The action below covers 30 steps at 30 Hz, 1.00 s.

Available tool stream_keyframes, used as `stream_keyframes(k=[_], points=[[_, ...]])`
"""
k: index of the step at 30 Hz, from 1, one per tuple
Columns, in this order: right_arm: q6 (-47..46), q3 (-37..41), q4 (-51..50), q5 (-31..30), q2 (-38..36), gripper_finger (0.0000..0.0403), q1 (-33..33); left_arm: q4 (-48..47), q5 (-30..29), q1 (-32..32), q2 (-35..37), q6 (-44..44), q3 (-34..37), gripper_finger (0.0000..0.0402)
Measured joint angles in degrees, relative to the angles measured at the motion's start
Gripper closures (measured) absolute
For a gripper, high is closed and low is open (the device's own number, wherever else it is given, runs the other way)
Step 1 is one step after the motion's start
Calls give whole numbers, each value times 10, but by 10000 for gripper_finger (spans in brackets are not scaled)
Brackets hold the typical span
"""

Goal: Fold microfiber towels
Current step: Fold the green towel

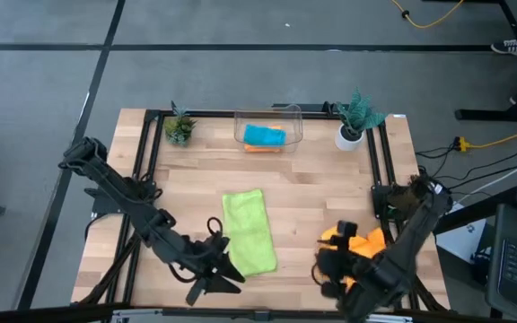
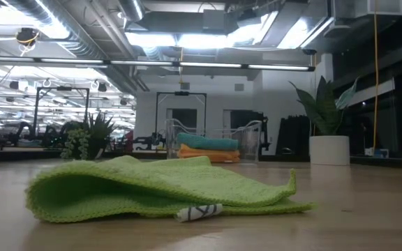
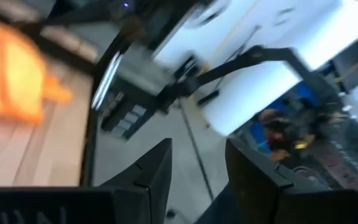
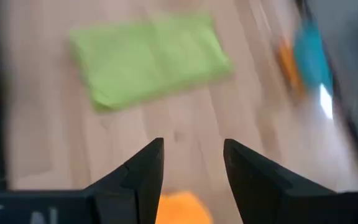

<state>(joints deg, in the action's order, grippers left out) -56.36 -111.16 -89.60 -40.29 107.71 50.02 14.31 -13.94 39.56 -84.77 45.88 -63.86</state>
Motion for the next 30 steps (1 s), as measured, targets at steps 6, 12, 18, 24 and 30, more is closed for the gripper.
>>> stream_keyframes(k=[6,12,18,24,30], points=[[-260,273,52,260,-97,232,-45,67,-5,-2,18,-73,0,260],[-133,484,564,512,-145,232,-54,53,-20,-13,19,-75,0,260],[51,562,1046,540,-152,232,-70,57,-20,-23,19,-80,0,260],[223,557,1074,368,-156,232,-88,54,-39,-18,16,-152,0,260],[255,557,1040,248,-155,232,-97,-6,-141,23,-1,-192,-24,260]])
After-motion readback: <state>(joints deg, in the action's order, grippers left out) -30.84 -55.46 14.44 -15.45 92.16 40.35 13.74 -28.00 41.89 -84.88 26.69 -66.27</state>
